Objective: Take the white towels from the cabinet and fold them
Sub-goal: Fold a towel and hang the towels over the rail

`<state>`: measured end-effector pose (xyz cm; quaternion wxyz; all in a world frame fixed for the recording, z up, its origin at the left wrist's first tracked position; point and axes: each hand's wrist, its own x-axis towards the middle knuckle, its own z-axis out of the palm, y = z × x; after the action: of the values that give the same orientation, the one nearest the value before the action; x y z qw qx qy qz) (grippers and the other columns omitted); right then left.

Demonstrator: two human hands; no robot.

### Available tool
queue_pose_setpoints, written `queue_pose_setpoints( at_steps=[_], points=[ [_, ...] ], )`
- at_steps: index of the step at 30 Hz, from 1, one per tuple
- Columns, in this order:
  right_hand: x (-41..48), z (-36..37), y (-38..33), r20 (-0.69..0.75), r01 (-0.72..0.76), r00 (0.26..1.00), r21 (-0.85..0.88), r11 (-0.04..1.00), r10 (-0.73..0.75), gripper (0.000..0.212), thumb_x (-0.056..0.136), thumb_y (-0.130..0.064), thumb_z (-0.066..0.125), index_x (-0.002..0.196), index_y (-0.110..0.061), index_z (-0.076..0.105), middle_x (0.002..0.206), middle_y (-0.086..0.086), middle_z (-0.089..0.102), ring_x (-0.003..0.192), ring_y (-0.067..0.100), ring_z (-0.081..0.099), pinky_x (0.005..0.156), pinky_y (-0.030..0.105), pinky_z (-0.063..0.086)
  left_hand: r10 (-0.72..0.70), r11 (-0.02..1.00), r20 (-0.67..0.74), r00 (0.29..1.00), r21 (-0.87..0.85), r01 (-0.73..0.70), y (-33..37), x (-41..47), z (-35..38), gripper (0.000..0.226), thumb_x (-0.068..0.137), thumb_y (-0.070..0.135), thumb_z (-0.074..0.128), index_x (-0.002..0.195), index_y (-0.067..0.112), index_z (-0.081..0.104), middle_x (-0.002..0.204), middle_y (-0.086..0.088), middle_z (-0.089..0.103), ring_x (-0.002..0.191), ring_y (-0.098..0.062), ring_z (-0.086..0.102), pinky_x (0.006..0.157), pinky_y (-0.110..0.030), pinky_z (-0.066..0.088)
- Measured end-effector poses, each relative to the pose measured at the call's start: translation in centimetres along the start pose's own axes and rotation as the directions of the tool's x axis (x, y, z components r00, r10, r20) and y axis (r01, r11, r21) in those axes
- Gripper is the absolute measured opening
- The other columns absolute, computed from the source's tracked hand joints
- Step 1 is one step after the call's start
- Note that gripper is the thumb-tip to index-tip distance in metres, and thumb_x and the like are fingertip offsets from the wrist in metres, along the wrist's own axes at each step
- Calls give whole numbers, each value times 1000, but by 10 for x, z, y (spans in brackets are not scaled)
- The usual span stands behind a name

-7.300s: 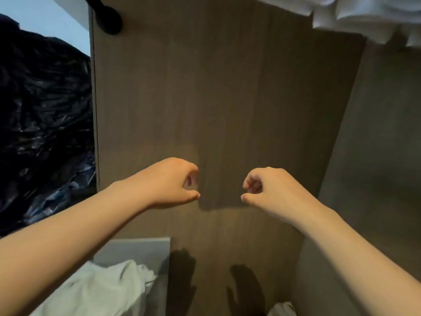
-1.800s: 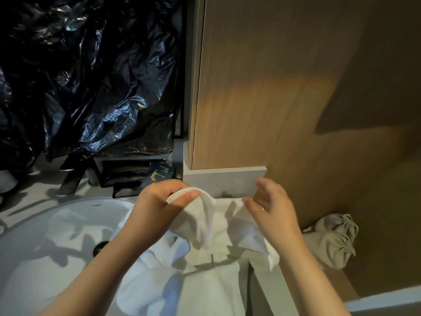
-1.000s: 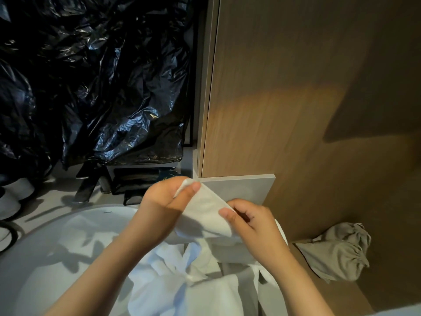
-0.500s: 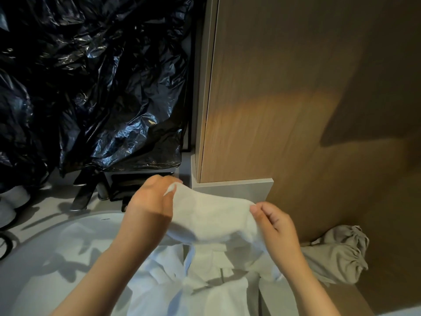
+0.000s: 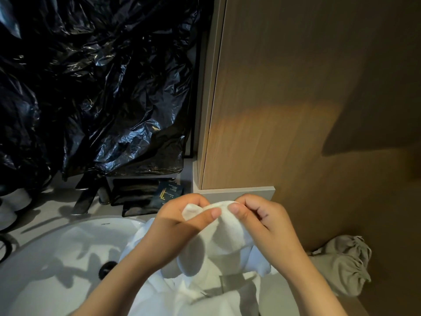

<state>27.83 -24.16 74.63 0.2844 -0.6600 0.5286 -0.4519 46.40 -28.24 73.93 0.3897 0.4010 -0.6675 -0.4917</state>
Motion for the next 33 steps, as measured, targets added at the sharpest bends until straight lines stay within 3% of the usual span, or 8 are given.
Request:
queue_pose_setpoints(
  at_steps=[4,11,14,17,20,25,28,33],
  points=[
    [-5,-1,9,26,-52,998,26,998,52,14,93,-27,63,81,-23,69,66,-11,59,60,4,49,56,18,38,22,999,-119,993,-21,-25,9,-1,-1,27,76,36,66,67,12,59,63,6,54,58,-5,49,54,-13,38],
    [-17,-12,42,-76,-138,989,-148,979,128,14,91,-20,65,98,-33,67,95,-20,67,96,6,63,74,22,53,107,991,-265,958,-44,-123,24,-3,-24,23,78,35,65,68,14,59,60,4,51,56,-7,46,52,-16,37],
    [-15,-17,45,-186,-136,976,-118,984,113,21,93,-14,64,98,-34,68,95,-17,68,92,7,65,76,27,55,161,981,-349,923,156,-112,17,-1,-40,23,79,40,62,71,19,60,59,8,53,55,-5,47,53,-19,37],
    [-9,-19,26,-247,-33,969,-35,999,24,21,97,-15,58,89,-30,71,83,-11,70,77,6,64,65,19,48,208,873,-375,903,488,2,-1,2,-51,25,82,48,60,71,26,57,67,12,58,63,-7,53,55,-26,37],
    [-1,-21,-10,-254,114,960,-26,993,-117,21,95,-30,56,79,-27,69,73,-8,67,69,7,61,59,14,43,216,818,-381,899,573,46,-11,4,-47,24,86,48,63,73,29,58,75,11,60,73,-4,54,59,-23,37],
    [13,-20,-34,-113,183,971,-212,960,-210,35,96,-32,54,61,-38,49,58,-15,51,55,5,49,53,11,31,192,934,-313,930,350,-75,3,5,-39,40,69,63,59,100,39,69,103,28,66,102,12,56,84,-3,38],
    [13,-9,-29,-29,179,982,-210,961,-189,32,97,-34,54,65,-36,53,61,-14,52,58,8,50,54,15,33,207,951,-166,964,264,-159,17,0,-27,49,71,57,63,117,42,65,116,34,62,112,14,53,90,-1,35],
    [7,-2,-25,-4,158,987,-131,979,-160,26,97,-39,54,74,-31,63,65,-13,57,62,11,55,55,17,37,191,971,23,981,143,-192,22,0,-14,34,75,53,59,95,30,73,89,9,72,82,-2,65,72,-16,47]
  ],
)
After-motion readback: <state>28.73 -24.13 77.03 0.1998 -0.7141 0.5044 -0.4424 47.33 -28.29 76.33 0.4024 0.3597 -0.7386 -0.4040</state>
